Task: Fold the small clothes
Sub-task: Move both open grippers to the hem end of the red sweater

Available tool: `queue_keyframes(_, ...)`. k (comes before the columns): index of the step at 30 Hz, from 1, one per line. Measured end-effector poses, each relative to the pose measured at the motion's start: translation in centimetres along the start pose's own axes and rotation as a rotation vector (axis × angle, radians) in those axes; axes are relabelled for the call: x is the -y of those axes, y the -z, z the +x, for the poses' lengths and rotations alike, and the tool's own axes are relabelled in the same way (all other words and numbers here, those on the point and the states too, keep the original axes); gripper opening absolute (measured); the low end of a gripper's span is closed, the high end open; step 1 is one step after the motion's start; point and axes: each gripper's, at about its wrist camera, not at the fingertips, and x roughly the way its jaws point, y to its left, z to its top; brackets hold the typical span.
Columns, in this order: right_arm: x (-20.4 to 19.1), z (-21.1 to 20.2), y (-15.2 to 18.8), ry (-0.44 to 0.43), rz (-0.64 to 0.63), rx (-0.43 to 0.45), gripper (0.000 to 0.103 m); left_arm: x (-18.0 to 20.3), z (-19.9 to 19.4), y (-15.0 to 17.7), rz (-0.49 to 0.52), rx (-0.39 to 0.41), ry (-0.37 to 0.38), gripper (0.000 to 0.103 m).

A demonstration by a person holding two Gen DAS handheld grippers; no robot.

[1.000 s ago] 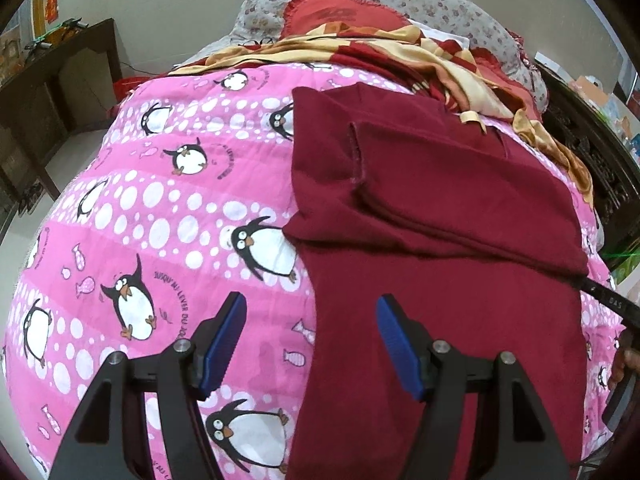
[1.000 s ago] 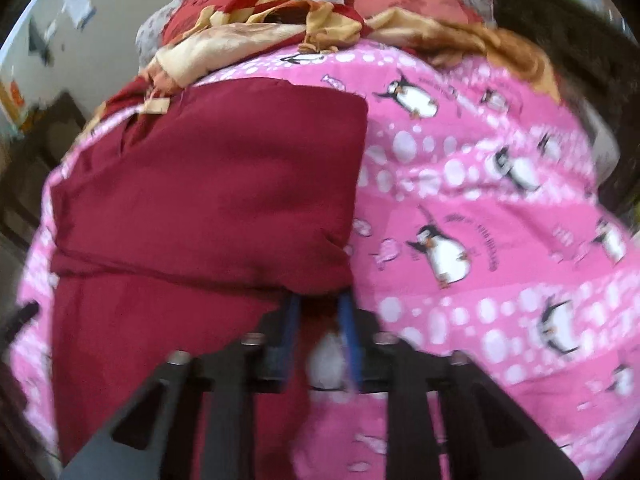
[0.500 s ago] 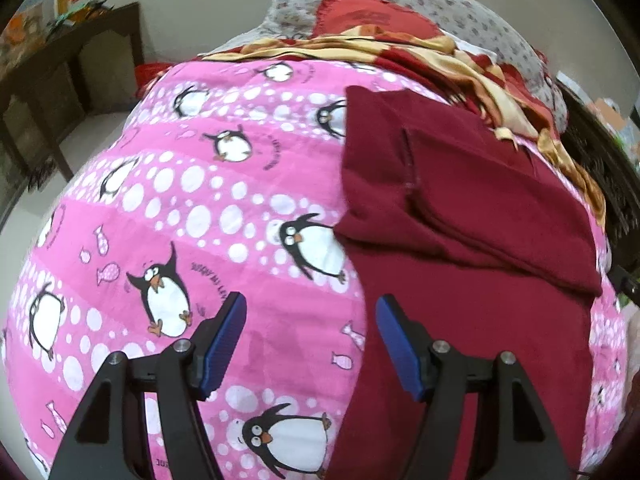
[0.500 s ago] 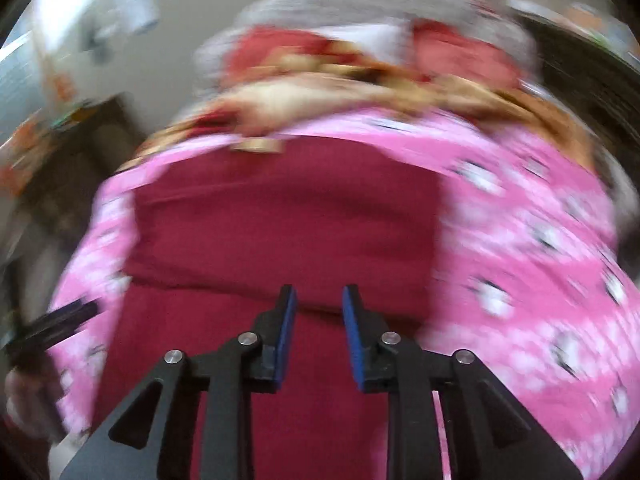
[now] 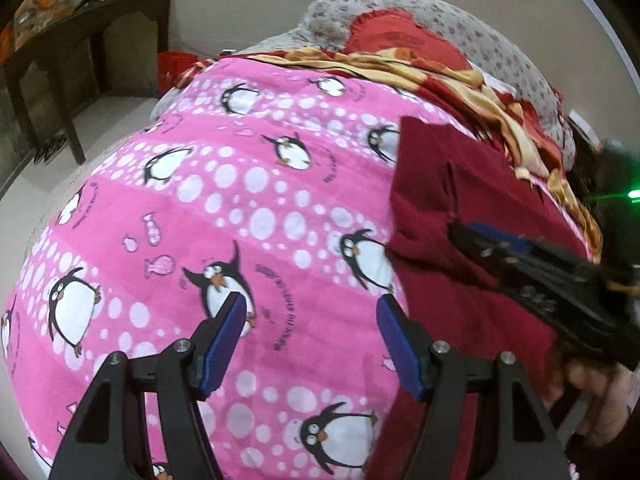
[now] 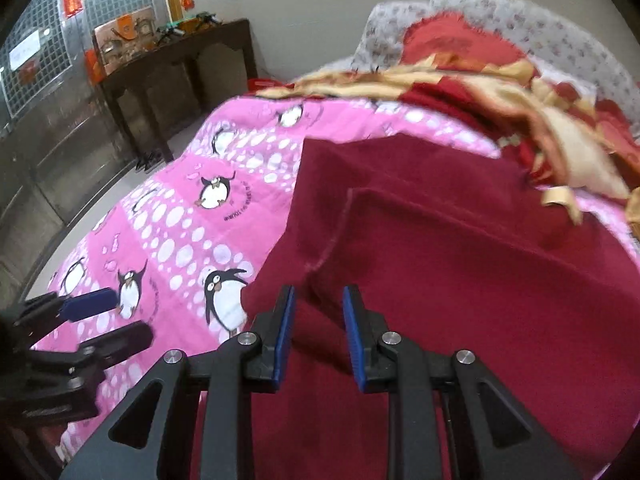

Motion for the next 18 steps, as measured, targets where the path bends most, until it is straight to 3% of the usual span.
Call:
queue_keyframes(2,0.4,1.8,-0.2,0.013,0.025,-0.035,0.039,-0.6,0.0,-0.2,-0.019,0.002,0.006,0.071)
queue_keyframes(4,1.6,2.0,-0.4,-0.029,0.076,-0.036,0.03,-1.1,0.0,-0.2,-0.024,0.005,0.004,0.071)
queue_keyframes(6,2.1,0.8,-0.5,-0.063,0.088,-0.014,0.025,-1.5,0.0,-0.2,-0.029,0.006,0.001,0.071)
queue_keyframes(10,2.4,-2.9,-0.3,-0.166,0.101,0.009,0.025,-2.0,0.1,-0.3,-0.053,0.007,0.004,0.071)
queue_keyframes(12,2.1,-3.7,-0.1,-0.176,0.092,0.011,0.025,-2.0,0.1,-0.5,-0.07,0.011,0.008,0.071)
queue_keyframes(18,1.9,1.3,1.1,-0.161,0.111,-0.167,0.039,-0.2,-1.0,-0.6,-0.037,0.024,0.026,0.071)
